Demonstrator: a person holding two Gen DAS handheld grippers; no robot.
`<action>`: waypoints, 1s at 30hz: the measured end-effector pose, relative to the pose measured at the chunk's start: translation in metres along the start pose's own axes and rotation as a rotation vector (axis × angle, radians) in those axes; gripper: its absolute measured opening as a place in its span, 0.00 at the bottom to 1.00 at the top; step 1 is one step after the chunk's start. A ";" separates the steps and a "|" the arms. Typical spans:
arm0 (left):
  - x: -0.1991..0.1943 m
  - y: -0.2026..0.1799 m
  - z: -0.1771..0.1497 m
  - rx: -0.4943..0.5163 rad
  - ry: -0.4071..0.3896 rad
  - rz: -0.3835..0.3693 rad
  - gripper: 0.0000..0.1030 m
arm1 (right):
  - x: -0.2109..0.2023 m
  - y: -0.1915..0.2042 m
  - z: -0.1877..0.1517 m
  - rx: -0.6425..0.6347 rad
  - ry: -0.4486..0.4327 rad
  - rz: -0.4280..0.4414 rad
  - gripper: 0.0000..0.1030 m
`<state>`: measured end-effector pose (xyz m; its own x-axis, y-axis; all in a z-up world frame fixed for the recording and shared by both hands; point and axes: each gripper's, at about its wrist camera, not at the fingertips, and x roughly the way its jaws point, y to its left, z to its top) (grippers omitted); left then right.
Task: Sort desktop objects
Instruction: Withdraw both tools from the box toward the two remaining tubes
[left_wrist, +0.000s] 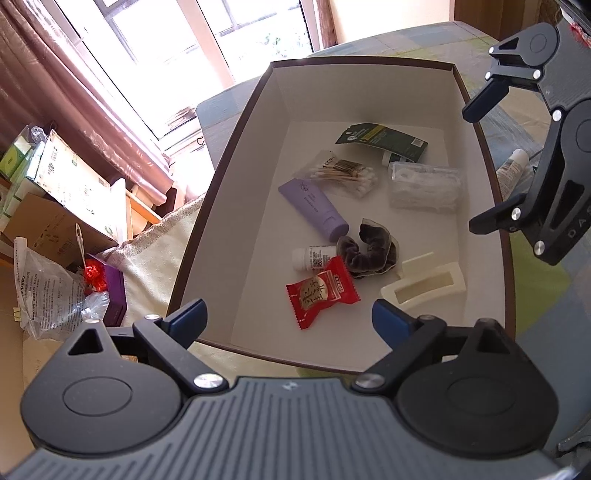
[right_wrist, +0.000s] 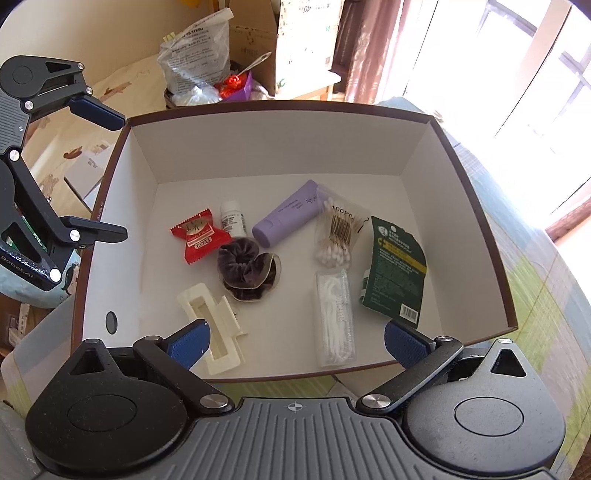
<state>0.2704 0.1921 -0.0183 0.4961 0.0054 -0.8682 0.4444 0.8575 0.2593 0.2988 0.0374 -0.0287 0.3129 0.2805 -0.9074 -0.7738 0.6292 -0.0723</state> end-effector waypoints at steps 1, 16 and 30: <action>-0.003 -0.001 0.000 0.001 -0.003 0.003 0.92 | -0.002 0.000 -0.001 -0.001 -0.003 -0.001 1.00; -0.041 -0.025 -0.009 0.005 -0.039 0.045 0.93 | -0.037 0.007 -0.025 -0.002 -0.061 -0.005 1.00; -0.066 -0.060 -0.014 -0.004 -0.053 0.067 0.94 | -0.070 -0.001 -0.064 0.005 -0.110 -0.014 1.00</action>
<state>0.2004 0.1471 0.0175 0.5635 0.0354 -0.8253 0.4060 0.8582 0.3141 0.2427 -0.0290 0.0081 0.3819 0.3494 -0.8556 -0.7662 0.6374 -0.0817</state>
